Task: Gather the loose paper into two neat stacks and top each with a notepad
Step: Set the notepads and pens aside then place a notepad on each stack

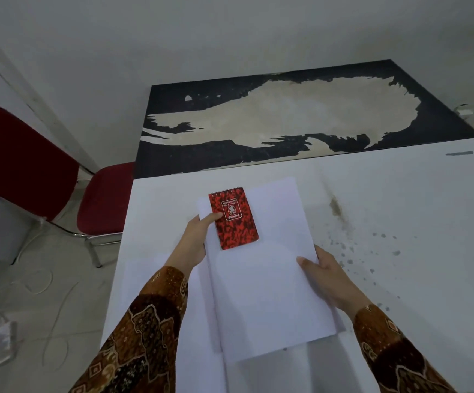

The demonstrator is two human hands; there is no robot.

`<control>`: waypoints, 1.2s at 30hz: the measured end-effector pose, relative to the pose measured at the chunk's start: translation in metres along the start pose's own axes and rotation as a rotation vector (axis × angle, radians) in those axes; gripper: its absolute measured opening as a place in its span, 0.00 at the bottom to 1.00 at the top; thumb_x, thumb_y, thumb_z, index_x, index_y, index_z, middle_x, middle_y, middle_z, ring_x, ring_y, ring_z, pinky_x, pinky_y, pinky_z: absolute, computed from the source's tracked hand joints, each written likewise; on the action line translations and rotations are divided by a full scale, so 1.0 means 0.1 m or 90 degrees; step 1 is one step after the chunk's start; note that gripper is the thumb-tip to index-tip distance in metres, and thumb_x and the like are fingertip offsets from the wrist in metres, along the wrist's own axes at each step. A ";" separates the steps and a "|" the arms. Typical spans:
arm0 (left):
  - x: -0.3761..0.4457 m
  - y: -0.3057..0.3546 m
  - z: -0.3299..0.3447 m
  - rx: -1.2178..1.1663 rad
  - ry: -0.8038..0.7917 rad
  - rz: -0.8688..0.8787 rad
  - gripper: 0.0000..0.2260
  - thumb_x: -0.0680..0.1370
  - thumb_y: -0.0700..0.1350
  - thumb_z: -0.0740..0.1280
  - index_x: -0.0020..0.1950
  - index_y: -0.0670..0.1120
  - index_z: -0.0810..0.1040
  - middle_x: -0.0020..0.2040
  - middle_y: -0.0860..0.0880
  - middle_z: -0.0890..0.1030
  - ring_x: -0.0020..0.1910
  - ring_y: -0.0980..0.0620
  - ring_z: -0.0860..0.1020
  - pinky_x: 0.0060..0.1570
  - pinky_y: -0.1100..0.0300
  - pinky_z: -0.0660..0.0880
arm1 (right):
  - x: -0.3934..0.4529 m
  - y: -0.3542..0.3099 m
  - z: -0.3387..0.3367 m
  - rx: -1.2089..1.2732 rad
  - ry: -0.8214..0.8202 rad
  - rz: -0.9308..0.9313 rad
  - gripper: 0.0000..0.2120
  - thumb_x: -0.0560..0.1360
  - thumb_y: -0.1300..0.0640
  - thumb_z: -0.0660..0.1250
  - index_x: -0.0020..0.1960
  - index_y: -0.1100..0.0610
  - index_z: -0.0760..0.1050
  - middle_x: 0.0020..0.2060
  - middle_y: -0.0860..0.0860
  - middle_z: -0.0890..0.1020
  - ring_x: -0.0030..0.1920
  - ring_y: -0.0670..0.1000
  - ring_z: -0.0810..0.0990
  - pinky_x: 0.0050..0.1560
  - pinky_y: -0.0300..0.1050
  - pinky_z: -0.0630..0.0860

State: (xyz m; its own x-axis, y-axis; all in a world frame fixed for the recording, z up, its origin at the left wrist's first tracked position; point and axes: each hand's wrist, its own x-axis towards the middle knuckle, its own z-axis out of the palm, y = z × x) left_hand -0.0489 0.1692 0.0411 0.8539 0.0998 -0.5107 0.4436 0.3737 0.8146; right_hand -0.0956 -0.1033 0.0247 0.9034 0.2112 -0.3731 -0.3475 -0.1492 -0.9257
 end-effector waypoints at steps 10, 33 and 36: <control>0.67 0.28 0.42 0.072 0.011 -0.016 0.10 0.79 0.40 0.64 0.60 0.46 0.75 0.54 0.44 0.82 0.52 0.43 0.81 0.51 0.48 0.79 | 0.81 -0.28 -0.30 -0.030 0.050 0.007 0.10 0.80 0.57 0.60 0.59 0.46 0.74 0.53 0.45 0.82 0.51 0.44 0.82 0.44 0.35 0.79; 2.51 0.15 1.54 0.438 0.223 0.085 0.14 0.75 0.40 0.70 0.60 0.39 0.77 0.57 0.42 0.80 0.53 0.46 0.79 0.47 0.61 0.72 | 2.50 -0.28 -1.18 -0.245 0.262 0.029 0.14 0.79 0.58 0.62 0.63 0.59 0.71 0.53 0.52 0.77 0.53 0.52 0.75 0.51 0.41 0.67; 2.48 0.11 1.58 0.500 0.244 0.105 0.14 0.75 0.43 0.70 0.60 0.41 0.77 0.57 0.43 0.80 0.53 0.49 0.78 0.48 0.58 0.74 | 2.52 -0.24 -1.17 -0.243 0.300 0.047 0.21 0.77 0.59 0.65 0.69 0.57 0.66 0.61 0.52 0.74 0.60 0.53 0.73 0.59 0.46 0.70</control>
State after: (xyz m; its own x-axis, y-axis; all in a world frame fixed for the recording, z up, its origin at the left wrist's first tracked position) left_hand 0.2109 0.0525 -0.0329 0.8358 0.4514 -0.3125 0.5024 -0.3995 0.7668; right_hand 0.1700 -0.1590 -0.0396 0.9246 -0.2497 -0.2876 -0.3775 -0.5009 -0.7788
